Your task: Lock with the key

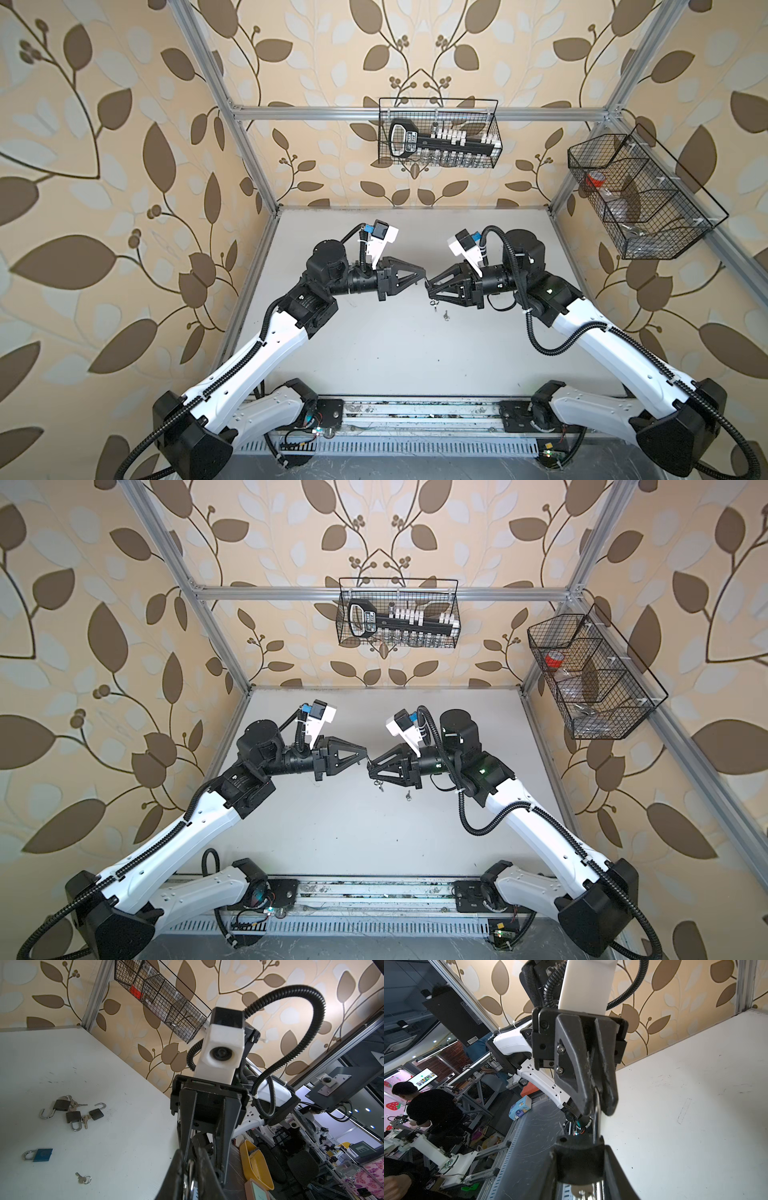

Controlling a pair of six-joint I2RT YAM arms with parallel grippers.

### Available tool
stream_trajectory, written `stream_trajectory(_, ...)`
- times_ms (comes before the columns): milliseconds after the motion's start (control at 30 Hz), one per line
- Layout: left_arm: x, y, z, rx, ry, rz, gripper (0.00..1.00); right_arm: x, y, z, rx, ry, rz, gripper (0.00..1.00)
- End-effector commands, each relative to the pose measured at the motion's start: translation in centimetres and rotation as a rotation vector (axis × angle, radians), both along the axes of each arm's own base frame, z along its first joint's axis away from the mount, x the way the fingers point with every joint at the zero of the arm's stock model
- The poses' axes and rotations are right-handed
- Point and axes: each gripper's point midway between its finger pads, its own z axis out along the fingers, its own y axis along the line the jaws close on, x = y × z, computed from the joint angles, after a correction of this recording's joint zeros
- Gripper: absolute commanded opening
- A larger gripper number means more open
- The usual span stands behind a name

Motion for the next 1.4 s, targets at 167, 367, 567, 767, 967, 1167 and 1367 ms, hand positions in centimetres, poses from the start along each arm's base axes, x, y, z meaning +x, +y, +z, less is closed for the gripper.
stream_trajectory(167, -1.1, 0.3, 3.5, -0.047, -0.115, -0.018, 0.00, -0.5, -0.2, 0.2, 0.010, -0.032, 0.016, 0.00)
stream_trajectory(367, -1.1, 0.5, 3.9, -0.048, -0.111, 0.002, 0.00, 0.0, -0.4, 1.4, 0.037, -0.085, -0.038, 0.30)
stream_trajectory(567, -0.8, 1.4, 5.2, -0.111, -0.097, 0.068, 0.00, 0.8, -1.9, 3.5, 0.182, -0.172, -0.204, 0.59)
stream_trajectory(767, -0.9, 1.5, 6.0, -0.157, -0.084, 0.064, 0.00, 1.6, -2.1, 4.1, 0.270, -0.138, -0.293, 0.58)
stream_trajectory(967, -0.9, 1.5, 5.9, -0.158, -0.077, 0.068, 0.00, 1.3, -1.2, 4.7, 0.266, -0.193, -0.332, 0.56)
stream_trajectory(1167, -0.8, 1.5, 5.9, -0.161, -0.072, 0.071, 0.00, 1.8, -0.7, 4.9, 0.242, -0.234, -0.375, 0.54)
stream_trajectory(1367, -0.9, 1.5, 5.9, -0.158, -0.072, 0.066, 0.00, 1.4, 0.8, 4.2, 0.207, -0.231, -0.341, 0.43)
